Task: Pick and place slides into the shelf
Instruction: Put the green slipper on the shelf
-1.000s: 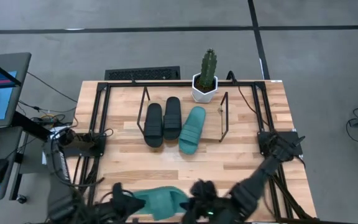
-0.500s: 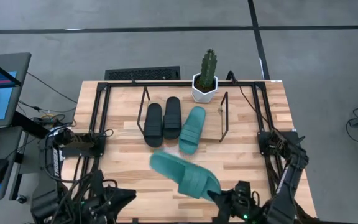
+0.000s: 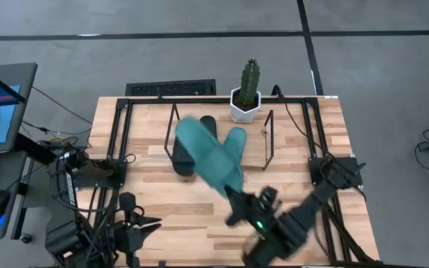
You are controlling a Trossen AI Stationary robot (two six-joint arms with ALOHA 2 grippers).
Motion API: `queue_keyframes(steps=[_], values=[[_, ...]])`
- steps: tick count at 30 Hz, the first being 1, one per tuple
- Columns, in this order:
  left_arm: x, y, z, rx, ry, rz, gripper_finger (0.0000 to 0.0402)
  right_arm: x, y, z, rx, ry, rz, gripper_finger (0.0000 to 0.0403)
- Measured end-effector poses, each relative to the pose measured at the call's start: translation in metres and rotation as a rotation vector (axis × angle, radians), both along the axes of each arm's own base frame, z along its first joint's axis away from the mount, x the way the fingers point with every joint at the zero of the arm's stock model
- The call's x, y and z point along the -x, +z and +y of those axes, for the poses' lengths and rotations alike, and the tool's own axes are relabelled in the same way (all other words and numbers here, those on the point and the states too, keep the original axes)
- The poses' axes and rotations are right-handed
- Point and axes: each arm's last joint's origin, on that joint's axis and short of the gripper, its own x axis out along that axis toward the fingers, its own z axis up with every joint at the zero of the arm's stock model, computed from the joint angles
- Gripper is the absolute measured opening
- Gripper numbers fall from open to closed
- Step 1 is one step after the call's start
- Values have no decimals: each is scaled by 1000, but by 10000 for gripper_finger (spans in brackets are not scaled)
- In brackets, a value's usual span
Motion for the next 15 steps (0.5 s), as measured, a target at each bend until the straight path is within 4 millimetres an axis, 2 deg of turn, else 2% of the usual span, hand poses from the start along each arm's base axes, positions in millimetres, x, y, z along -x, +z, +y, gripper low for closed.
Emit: queue_keyframes(steps=[4, 7, 11, 15], values=[[11, -2, 10, 21, -17, 47, 43, -29, 0, -39, -34, -109, 2, 30], [27, -1, 25, 70, -7, 28, 43, -42, -4, -66, -76, -159, 78, 30], [58, 4, 55, 176, 6, -38, 43, -39, -3, -87, -168, -171, 240, 30], [89, 3, 88, 296, -2, -124, 43, -27, 14, -102, -236, -160, 283, 30]])
